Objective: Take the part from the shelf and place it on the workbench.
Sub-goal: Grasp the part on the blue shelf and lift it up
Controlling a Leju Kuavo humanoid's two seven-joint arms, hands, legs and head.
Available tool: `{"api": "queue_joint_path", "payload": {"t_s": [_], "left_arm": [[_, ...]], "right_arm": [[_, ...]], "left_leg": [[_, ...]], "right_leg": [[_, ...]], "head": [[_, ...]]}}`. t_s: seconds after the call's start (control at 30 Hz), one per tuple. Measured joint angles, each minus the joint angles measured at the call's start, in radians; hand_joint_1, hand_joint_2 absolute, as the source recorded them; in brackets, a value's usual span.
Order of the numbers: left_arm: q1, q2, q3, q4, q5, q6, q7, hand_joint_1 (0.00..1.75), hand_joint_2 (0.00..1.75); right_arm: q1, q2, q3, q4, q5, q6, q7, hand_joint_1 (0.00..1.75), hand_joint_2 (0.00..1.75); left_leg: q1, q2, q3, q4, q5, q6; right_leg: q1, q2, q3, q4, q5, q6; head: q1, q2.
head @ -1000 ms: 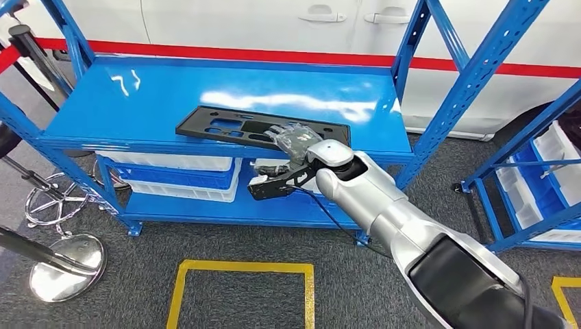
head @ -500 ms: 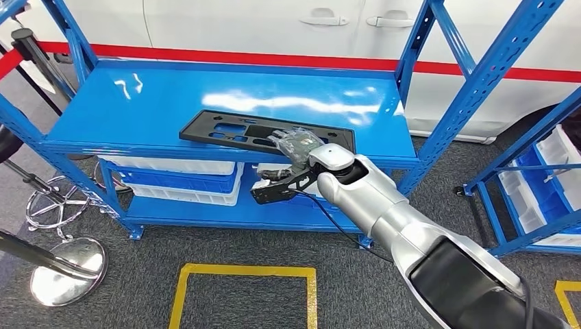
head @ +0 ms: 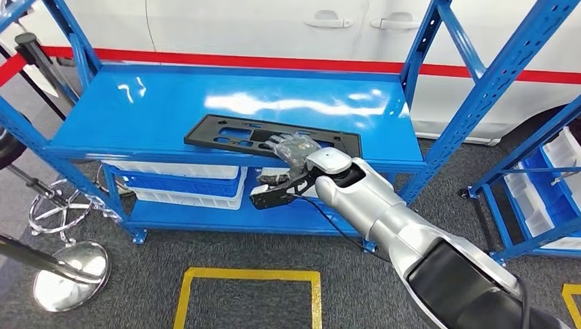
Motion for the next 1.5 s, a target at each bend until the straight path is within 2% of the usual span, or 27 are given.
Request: {"api": "queue_joint_path", "payload": {"t_s": [0.07,0.1,0.17,0.2,0.23,0.3,0.37,0.4,0.47,0.57,0.63,0.7,0.73,0.77,0.83,0.9,0.97,1.03,1.1,1.2,1.23,1.27,1.3,1.37,1.4,1.43,1.5], "left_arm": [[0.001,0.000,0.000,0.000,0.000,0.000,0.000,0.00,0.00],[0.001,0.001,0.000,0.000,0.000,0.001,0.000,0.00,0.00],[0.000,0.001,0.000,0.000,0.000,0.001,0.000,0.00,0.00],[0.000,0.001,0.000,0.000,0.000,0.001,0.000,0.00,0.00],[0.000,0.001,0.000,0.000,0.000,0.001,0.000,0.00,0.00],[0.000,0.001,0.000,0.000,0.000,0.001,0.000,0.00,0.00],[0.000,0.000,0.000,0.000,0.000,0.000,0.000,0.00,0.00],[0.000,-0.001,0.000,0.000,0.000,0.000,0.000,0.00,0.00],[-0.001,-0.002,0.000,0.000,0.000,0.000,0.000,0.00,0.00],[-0.002,-0.001,0.001,0.000,0.000,0.000,0.000,0.00,0.00],[-0.001,0.000,0.001,0.000,-0.001,0.000,0.000,0.00,0.00],[-0.001,0.000,0.001,0.000,-0.002,0.000,0.000,0.00,0.00],[0.000,0.000,0.002,0.000,-0.004,0.000,0.000,0.00,0.00],[0.001,0.000,0.002,0.000,-0.005,0.000,0.000,0.00,0.00],[0.002,0.001,0.002,0.000,-0.007,0.000,0.000,0.00,0.00],[0.002,0.003,0.002,0.000,-0.008,0.000,0.000,0.00,0.00],[0.001,0.003,0.002,0.000,-0.009,0.000,0.000,0.00,0.00],[0.000,0.003,0.002,0.000,-0.009,0.000,0.000,0.00,0.00],[0.001,0.002,0.002,0.000,-0.010,0.000,0.000,0.00,0.00],[0.001,0.002,0.002,0.000,-0.010,0.001,0.001,0.00,0.00],[0.001,0.002,0.002,0.000,-0.010,0.001,0.001,0.00,0.00],[0.001,0.002,0.002,0.000,-0.010,0.001,0.001,0.00,0.00],[0.001,0.002,0.002,0.000,-0.010,0.001,0.001,0.00,0.00],[0.003,0.001,0.003,0.000,-0.010,0.001,0.003,0.00,0.00],[0.002,0.000,0.003,0.000,-0.010,0.001,0.005,0.00,0.00],[0.001,0.000,0.004,0.000,-0.010,0.001,0.006,0.00,0.00],[-0.001,-0.001,0.007,0.000,-0.010,0.001,0.008,0.00,0.00]], "right_arm": [[-0.001,0.000,0.001,0.000,0.000,0.000,-0.001,0.00,0.00],[-0.002,0.000,0.001,0.000,0.000,0.000,-0.001,0.00,0.00],[-0.002,0.000,0.002,0.001,0.000,0.000,-0.001,0.00,0.00],[0.000,0.000,0.003,0.002,0.000,0.001,-0.002,0.00,0.00],[0.002,0.000,0.003,0.004,0.000,0.001,-0.002,0.00,0.00],[0.003,0.000,0.004,0.006,0.000,0.001,-0.002,0.00,0.00],[0.000,0.000,0.004,0.006,0.000,0.000,-0.002,0.00,0.00],[-0.001,0.000,0.004,0.006,0.000,0.000,-0.002,0.00,0.00],[-0.003,0.000,0.005,0.007,0.000,0.000,-0.002,0.00,0.00],[-0.004,0.002,0.005,0.007,0.000,0.000,-0.002,0.00,0.00],[-0.006,0.004,0.005,0.008,0.000,0.000,-0.003,0.00,0.00],[-0.004,0.006,0.005,0.009,0.000,0.000,-0.003,0.00,0.00],[-0.001,0.006,0.005,0.009,-0.001,0.000,-0.003,0.00,0.00],[0.000,0.006,0.006,0.010,-0.001,0.000,-0.003,0.00,0.00],[0.002,0.006,0.006,0.011,-0.002,0.000,-0.003,0.00,0.00],[0.001,0.005,0.006,0.011,-0.002,0.000,-0.003,0.00,0.87],[0.003,0.005,0.006,0.012,-0.003,-0.002,-0.003,0.00,1.75],[0.006,0.005,0.007,0.012,-0.004,-0.005,-0.005,0.00,1.75],[0.007,0.005,0.007,0.012,-0.005,-0.008,-0.006,0.00,1.75],[0.012,0.003,0.007,0.013,-0.005,-0.010,-0.006,0.00,1.75],[0.016,0.003,0.008,0.014,-0.005,-0.010,-0.007,0.00,1.75],[0.020,0.002,0.008,0.015,-0.005,-0.010,-0.007,0.00,1.75],[0.022,0.002,0.008,0.016,-0.005,-0.011,-0.007,0.00,1.75],[0.022,0.002,0.008,0.016,-0.005,-0.011,-0.008,0.00,1.75],[0.021,0.002,0.008,0.016,-0.005,-0.011,-0.008,0.00,1.75],[0.020,0.002,0.008,0.016,-0.005,-0.010,-0.009,0.00,1.75],[0.022,0.003,0.009,0.016,-0.006,-0.010,-0.010,0.00,1.75]], "left_leg": [[0.002,0.000,0.004,-0.003,-0.001,0.014],[0.003,0.001,0.006,-0.005,-0.001,0.019],[0.001,0.001,0.007,-0.005,-0.003,0.026],[0.000,0.001,0.008,-0.005,-0.004,0.027],[-0.001,0.000,0.009,-0.004,-0.006,0.028],[-0.003,-0.002,0.015,-0.004,-0.009,0.029],[-0.005,-0.002,0.022,-0.006,-0.014,0.026],[-0.006,-0.002,0.024,-0.008,-0.015,0.022],[-0.005,-0.001,0.027,-0.015,-0.014,0.013],[-0.007,0.000,0.032,-0.013,-0.025,-0.002],[-0.007,0.001,-0.005,0.068,-0.068,-0.005],[-0.007,0.001,-0.073,0.191,-0.115,-0.007],[-0.007,0.001,-0.098,0.227,-0.119,-0.009],[-0.007,0.001,-0.105,0.229,-0.104,-0.009],[-0.007,0.002,-0.067,0.131,-0.030,-0.007],[-0.011,0.002,-0.012,0.020,0.013,-0.001],[-0.015,0.000,0.006,-0.016,0.008,0.006],[-0.012,-0.001,0.011,-0.024,0.007,0.016],[-0.008,0.000,0.022,-0.031,0.005,0.026],[-0.007,0.001,0.033,-0.035,-0.003,0.036],[-0.007,0.000,0.036,-0.034,-0.006,0.037],[-0.006,-0.001,0.041,-0.034,-0.011,0.037],[-0.006,-0.002,0.048,-0.034,-0.016,0.035],[-0.006,-0.003,0.065,-0.036,-0.027,0.030],[-0.007,-0.003,0.071,-0.036,-0.032,0.026],[-0.007,-0.003,0.073,-0.037,-0.036,0.021],[-0.008,-0.003,0.074,-0.042,-0.038,0.010]], "right_leg": [[-0.003,0.000,-0.009,0.028,-0.021,0.008],[-0.005,0.001,-0.028,0.069,-0.043,0.013],[-0.008,0.001,-0.092,0.192,-0.097,0.020],[-0.009,0.001,-0.124,0.247,-0.112,0.022],[-0.009,0.001,-0.142,0.271,-0.108,0.021],[-0.007,0.001,-0.127,0.216,-0.050,0.012],[0.000,0.002,-0.071,0.084,0.016,-0.005],[0.005,0.002,-0.049,0.035,0.031,-0.012],[0.012,0.002,-0.034,0.001,0.030,-0.020],[0.006,0.002,-0.012,-0.032,0.039,-0.027],[0.001,0.001,0.004,-0.050,0.044,-0.032],[0.004,0.000,0.007,-0.052,0.040,-0.038],[0.005,0.000,0.009,-0.050,0.037,-0.039],[0.006,0.001,0.010,-0.047,0.033,-0.039],[0.007,0.002,0.016,-0.036,0.019,-0.035],[0.010,0.004,0.018,-0.022,0.004,-0.027],[0.013,0.003,0.015,-0.016,-0.003,-0.019],[0.011,0.003,0.015,-0.015,-0.008,-0.010],[0.008,0.004,0.000,0.025,-0.033,0.002],[-0.001,0.003,-0.097,0.201,-0.099,0.018],[-0.004,0.003,-0.130,0.248,-0.106,0.021],[-0.007,0.003,-0.148,0.264,-0.093,0.022],[-0.009,0.003,-0.145,0.236,-0.059,0.022],[-0.008,0.003,-0.097,0.108,0.027,0.015],[-0.005,0.004,-0.071,0.049,0.054,0.009],[-0.001,0.004,-0.052,0.010,0.062,0.004],[0.006,0.006,-0.040,-0.013,0.051,-0.006]], "head": [[0.000,0.000],[0.001,0.000],[0.001,0.000],[0.001,0.000],[0.001,0.000],[0.001,0.000],[0.001,0.000],[0.002,0.000],[0.002,0.000],[0.002,0.000],[0.001,0.000],[0.001,0.000],[0.001,0.000],[0.001,0.000],[0.001,0.000],[0.001,0.000],[0.002,0.000],[0.002,0.000],[0.003,0.000],[0.004,0.000],[0.004,0.000],[0.004,0.000],[0.004,0.000],[0.004,0.000],[0.004,0.000],[0.004,0.000],[0.004,0.000]]}}
